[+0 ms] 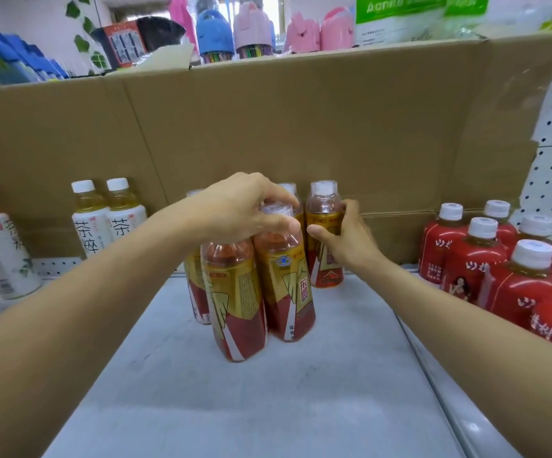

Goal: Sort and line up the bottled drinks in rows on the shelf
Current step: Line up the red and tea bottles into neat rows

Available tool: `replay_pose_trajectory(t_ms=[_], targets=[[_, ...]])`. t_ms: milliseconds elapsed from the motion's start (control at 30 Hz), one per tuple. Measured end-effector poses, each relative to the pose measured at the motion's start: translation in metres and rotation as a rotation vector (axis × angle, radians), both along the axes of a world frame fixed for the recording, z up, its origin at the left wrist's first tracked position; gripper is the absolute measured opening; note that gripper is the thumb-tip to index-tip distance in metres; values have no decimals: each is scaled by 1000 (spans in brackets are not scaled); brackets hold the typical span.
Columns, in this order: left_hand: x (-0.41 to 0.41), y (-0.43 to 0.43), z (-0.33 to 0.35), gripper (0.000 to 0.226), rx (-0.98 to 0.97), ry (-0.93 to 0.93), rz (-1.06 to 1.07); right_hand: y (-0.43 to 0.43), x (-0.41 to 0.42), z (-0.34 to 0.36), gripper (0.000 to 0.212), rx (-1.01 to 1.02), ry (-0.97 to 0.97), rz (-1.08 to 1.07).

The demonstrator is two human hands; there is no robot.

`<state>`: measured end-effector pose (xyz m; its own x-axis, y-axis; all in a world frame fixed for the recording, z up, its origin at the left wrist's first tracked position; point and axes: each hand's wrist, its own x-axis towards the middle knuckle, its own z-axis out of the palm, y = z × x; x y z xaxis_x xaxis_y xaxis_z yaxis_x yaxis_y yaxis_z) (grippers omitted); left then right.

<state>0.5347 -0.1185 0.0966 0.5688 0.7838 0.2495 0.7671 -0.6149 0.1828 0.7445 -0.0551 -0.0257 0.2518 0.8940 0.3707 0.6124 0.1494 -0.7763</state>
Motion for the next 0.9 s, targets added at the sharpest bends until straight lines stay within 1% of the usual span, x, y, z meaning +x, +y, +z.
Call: replay_pose_trajectory(t_ms=[67,200,267,300,333,367,400,467,533,600,633,700,733,833,900], targets=[[0,0,-1,49,5,0,-3,1,-1,1,69,-6,-2,2],[4,1,-2,54,7,7,10,-10,6,4,72,-47,66,85],[6,2,-4,53,12,-6,16,-25,8,7,69,47,12,38],[8,2,-5,52,25,-15,20,-36,6,10,65,145,1,7],[9,2,-6,51,37,-21,26,-48,2,16,60,239,41,28],[10,1,-6,50,46,-26,32,-59,-2,21,56,281,102,116],[10,1,-7,48,56,-24,33,-69,-8,28,55,255,145,260],[7,1,-5,42,47,-22,1,-80,-18,35,59,77,139,523],[1,1,-2,37,-26,-85,-61,-84,-25,34,59,-39,109,644],[-4,2,2,34,-58,-168,-87,-85,-30,29,58,-39,105,623],[-5,4,3,35,-17,-161,-63,-84,-31,27,58,-22,112,587],[-6,9,6,44,73,-57,55,-84,-30,26,57,12,121,518],[-6,12,7,48,70,1,117,-85,-28,27,56,27,126,481],[-4,19,11,48,-39,111,225,-86,-15,26,55,69,116,327],[-3,24,16,53,-52,191,279,-86,-4,25,60,72,109,232]])
